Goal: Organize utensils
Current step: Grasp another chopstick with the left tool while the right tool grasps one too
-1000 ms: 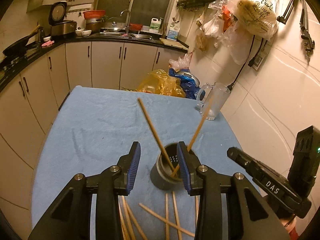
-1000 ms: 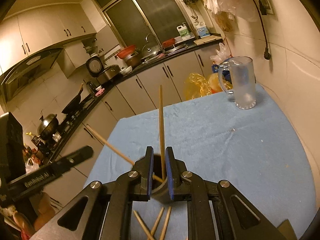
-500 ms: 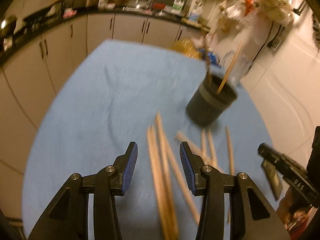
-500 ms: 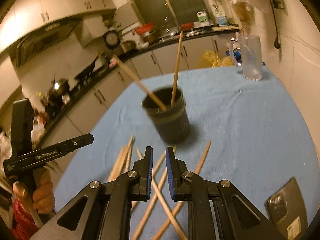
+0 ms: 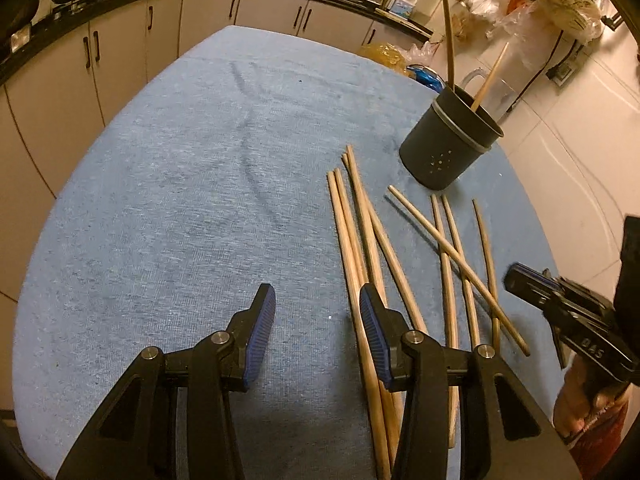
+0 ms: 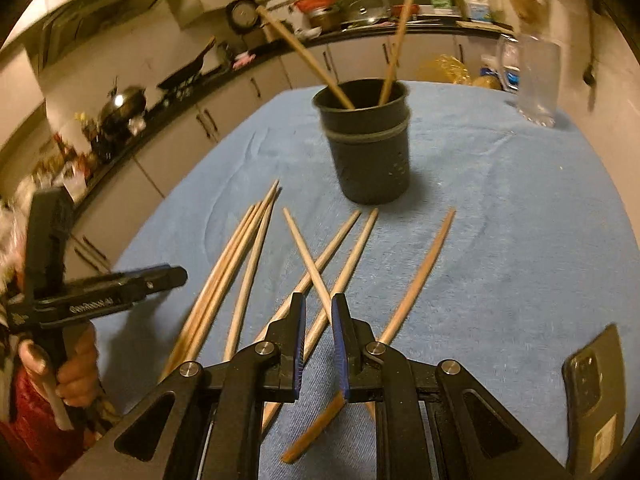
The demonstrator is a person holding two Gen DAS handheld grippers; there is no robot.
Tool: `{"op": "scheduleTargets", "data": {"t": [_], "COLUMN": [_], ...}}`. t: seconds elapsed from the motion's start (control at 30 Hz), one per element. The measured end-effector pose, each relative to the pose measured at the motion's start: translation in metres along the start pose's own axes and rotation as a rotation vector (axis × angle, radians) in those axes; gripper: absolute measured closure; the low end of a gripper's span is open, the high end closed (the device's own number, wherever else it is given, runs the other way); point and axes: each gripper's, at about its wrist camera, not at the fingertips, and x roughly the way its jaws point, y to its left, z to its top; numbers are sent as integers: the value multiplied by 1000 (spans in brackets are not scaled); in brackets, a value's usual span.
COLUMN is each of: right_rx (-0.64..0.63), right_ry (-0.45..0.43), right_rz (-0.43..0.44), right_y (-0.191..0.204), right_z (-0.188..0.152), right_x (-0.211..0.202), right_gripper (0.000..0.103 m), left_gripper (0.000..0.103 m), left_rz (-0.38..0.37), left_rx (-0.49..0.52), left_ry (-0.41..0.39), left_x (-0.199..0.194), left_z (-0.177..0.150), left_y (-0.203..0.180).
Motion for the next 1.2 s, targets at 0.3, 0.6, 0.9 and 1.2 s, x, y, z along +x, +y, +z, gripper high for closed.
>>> {"op": "scheduleTargets", "data": {"t": [0.3, 0.6, 0.9, 1.2], "right_rx": [-143, -181, -27, 91], "right_ry": [103, 182, 150, 57], "right_rz": [-27, -3, 93, 127], "right_y": [11, 12, -2, -16], "right_z": [23, 31, 20, 8], "right_x": [40, 64, 41, 8], "right_gripper": [81, 93, 95, 95], "left_gripper": [61, 61, 61, 78], "left_rz": [-3, -18, -36, -80], "left_rx": [28, 7, -33, 6], "left_ry": [7, 22, 75, 105], "left_x": [5, 6, 19, 26], "left_z": [0, 1, 12, 51], "left_y": [-5, 2, 1, -25]}}
